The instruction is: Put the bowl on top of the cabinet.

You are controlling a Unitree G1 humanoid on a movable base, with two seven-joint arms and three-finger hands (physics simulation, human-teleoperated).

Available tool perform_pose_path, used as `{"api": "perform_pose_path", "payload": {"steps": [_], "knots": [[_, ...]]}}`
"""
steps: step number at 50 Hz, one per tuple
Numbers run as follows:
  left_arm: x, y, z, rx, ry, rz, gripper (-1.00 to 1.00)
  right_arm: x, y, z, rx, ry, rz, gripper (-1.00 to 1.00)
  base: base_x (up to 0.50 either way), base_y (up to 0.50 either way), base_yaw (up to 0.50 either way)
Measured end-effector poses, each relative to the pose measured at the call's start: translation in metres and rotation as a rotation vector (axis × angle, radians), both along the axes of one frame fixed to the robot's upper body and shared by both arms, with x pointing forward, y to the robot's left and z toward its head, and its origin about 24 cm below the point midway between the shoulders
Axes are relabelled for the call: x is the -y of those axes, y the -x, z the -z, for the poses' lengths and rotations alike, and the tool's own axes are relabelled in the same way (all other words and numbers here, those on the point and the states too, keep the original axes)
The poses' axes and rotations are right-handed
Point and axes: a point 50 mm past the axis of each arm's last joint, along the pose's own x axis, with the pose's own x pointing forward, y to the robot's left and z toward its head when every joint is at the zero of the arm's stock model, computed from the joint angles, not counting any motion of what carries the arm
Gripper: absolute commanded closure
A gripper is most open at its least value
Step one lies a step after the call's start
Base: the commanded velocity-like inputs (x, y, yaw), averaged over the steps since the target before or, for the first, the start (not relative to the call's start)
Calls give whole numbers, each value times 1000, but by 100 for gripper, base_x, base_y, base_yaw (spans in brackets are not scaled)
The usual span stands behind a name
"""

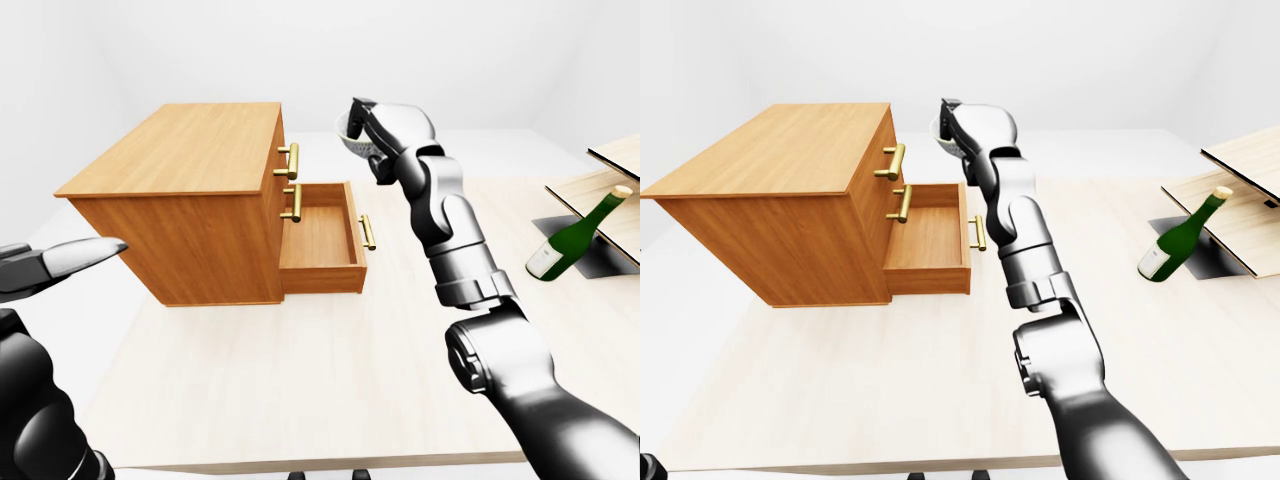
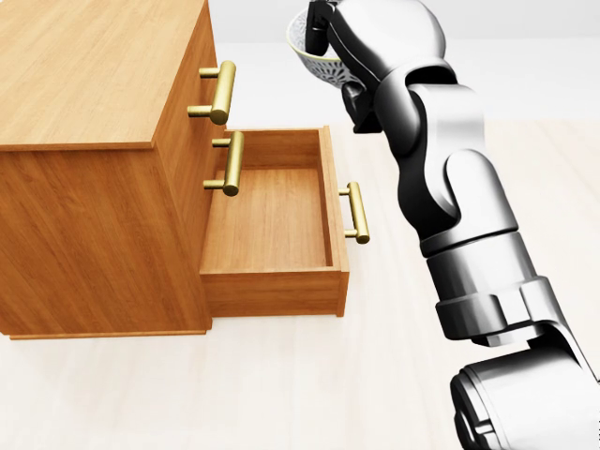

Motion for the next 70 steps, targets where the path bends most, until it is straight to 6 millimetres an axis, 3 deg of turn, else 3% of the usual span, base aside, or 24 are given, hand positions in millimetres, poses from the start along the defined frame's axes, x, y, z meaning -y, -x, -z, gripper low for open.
{"api": "perform_pose_path", "payload": {"steps": [70], "knots": [[0, 1, -1, 9, 5, 9, -89, -101, 9, -49, 51, 35, -214, 100, 0, 0, 0]]}}
